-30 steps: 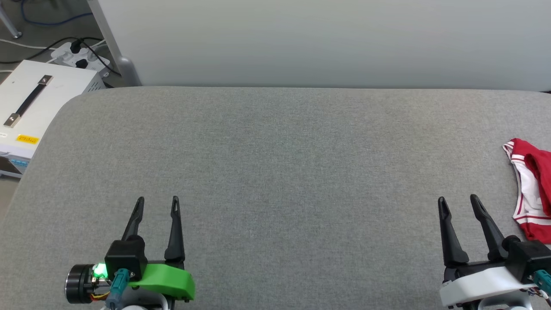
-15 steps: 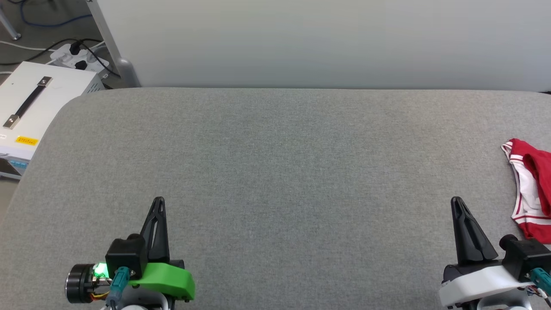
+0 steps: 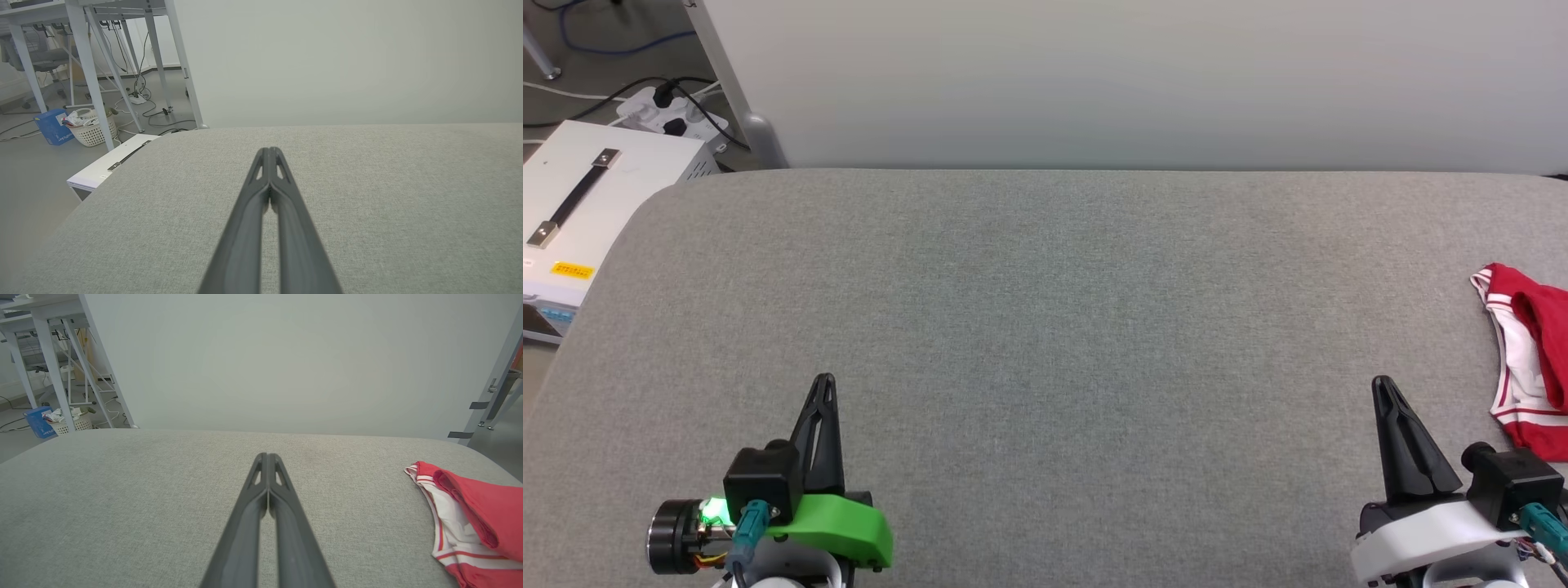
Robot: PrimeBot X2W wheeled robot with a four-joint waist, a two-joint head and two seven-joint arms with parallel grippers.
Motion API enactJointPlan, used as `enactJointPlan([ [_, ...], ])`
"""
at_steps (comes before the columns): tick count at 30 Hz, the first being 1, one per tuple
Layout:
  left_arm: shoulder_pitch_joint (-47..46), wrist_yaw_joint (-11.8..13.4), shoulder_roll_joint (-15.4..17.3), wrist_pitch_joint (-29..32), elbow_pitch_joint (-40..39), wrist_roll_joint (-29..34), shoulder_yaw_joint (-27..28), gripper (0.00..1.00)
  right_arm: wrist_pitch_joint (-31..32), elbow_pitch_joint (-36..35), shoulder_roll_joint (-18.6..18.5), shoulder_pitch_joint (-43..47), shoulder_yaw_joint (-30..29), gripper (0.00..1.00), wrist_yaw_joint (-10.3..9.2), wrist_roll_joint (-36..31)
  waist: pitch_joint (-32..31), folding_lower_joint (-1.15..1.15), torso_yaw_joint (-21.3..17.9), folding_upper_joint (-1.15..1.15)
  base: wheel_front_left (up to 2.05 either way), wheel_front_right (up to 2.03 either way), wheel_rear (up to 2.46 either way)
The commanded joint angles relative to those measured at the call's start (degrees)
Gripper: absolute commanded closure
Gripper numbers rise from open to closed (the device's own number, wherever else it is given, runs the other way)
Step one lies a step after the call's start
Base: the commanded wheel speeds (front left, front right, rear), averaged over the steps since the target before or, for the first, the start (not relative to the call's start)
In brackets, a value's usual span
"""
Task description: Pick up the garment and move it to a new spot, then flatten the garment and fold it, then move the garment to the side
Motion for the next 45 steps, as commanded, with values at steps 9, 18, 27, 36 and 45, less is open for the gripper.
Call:
enactJointPlan([
  [9, -0.14, -0.17, -0.48, 1.22, -0.55, 0.9, 0.37, 1.0, 1.29, 0.02, 0.33, -1.06, 0.03, 1.0, -0.01, -1.26, -0.15, 0.0, -0.13, 0.0, 0.0, 0.0, 0.0],
  [18, -0.18, -0.22, -0.68, 2.24, -0.86, 1.18, 0.56, 1.0, 2.32, 0.03, 0.5, -1.35, 0.06, 1.0, -0.02, -1.98, -0.3, 0.0, -0.24, 0.0, 0.0, 0.0, 0.0],
  [27, -0.22, -0.28, -0.88, 3.29, -1.19, 1.47, 0.76, 1.0, 3.37, 0.05, 0.67, -1.65, 0.09, 1.0, -0.02, -2.72, -0.44, 0.0, -0.36, 0.0, 0.0, 0.0, 0.0],
  [36, -0.26, -0.34, -1.08, 4.33, -1.52, 1.77, 0.96, 1.0, 4.42, 0.06, 0.84, -1.94, 0.12, 1.0, -0.02, -3.45, -0.59, 0.0, -0.49, 0.0, 0.0, 0.0, 0.0],
  [45, -0.3, -0.4, -1.28, 5.35, -1.84, 2.05, 1.16, 1.0, 5.45, 0.08, 1.01, -2.23, 0.15, 1.0, -0.02, -4.17, -0.73, 0.0, -0.6, 0.0, 0.0, 0.0, 0.0],
])
